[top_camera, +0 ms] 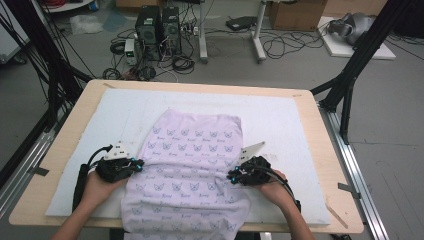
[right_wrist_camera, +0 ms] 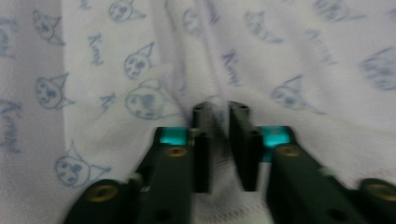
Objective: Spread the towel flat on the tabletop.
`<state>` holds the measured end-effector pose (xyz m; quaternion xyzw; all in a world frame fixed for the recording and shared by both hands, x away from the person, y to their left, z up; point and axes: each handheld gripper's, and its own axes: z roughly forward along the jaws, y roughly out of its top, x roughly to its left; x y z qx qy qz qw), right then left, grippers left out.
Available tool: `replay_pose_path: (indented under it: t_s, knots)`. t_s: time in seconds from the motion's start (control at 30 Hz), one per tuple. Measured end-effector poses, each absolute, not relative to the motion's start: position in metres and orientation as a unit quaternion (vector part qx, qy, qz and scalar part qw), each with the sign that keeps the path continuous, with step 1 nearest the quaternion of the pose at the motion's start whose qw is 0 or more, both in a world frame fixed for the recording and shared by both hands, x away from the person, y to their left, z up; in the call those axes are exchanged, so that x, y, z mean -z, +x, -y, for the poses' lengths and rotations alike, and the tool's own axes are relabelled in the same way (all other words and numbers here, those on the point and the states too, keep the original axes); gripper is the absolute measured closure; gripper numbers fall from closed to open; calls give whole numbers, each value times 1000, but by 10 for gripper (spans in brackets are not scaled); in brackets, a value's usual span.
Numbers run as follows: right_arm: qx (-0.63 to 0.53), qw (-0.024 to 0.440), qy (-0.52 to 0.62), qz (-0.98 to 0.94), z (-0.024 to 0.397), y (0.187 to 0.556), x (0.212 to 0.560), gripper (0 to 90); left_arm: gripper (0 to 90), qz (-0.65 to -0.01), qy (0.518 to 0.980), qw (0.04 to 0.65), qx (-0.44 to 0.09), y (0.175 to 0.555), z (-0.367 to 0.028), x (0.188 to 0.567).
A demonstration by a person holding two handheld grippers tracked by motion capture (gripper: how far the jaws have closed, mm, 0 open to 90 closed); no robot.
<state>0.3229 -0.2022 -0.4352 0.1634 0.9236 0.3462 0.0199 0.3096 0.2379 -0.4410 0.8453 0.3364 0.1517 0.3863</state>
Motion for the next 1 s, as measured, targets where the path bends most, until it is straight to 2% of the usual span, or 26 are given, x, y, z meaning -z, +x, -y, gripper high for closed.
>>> replay_pose_path:
  t_s: [0.07, 0.23, 0.33, 0.37, 0.43, 0.47, 0.57, 0.73, 1.0]
  knots:
    - [-346, 22, 167, -923, 203, 328, 432, 871, 878, -342, 840, 385, -169, 313, -237, 439]
    - [-360, 77, 194, -909, 209, 342, 413, 877, 881, -361, 823, 391, -199, 330, -230, 433]
    - [-342, 95, 211, -911, 208, 353, 414, 869, 877, -375, 812, 398, -206, 340, -228, 430]
    - [-342, 86, 217, -910, 208, 357, 418, 851, 870, -378, 810, 398, -205, 341, -228, 429]
    - [-333, 87, 234, -909, 209, 360, 423, 724, 797, -382, 803, 408, -206, 340, -231, 426]
    - [-340, 84, 232, -907, 211, 359, 422, 720, 761, -378, 803, 415, -202, 338, -234, 424]
    - [-368, 114, 221, -896, 218, 347, 407, 705, 691, -363, 806, 421, -202, 328, -240, 416]
    - [-413, 126, 182, -884, 222, 312, 388, 673, 625, -334, 812, 438, -194, 298, -244, 410]
    - [-422, 70, 138, -893, 213, 267, 411, 623, 532, -273, 845, 434, -149, 251, -230, 423]
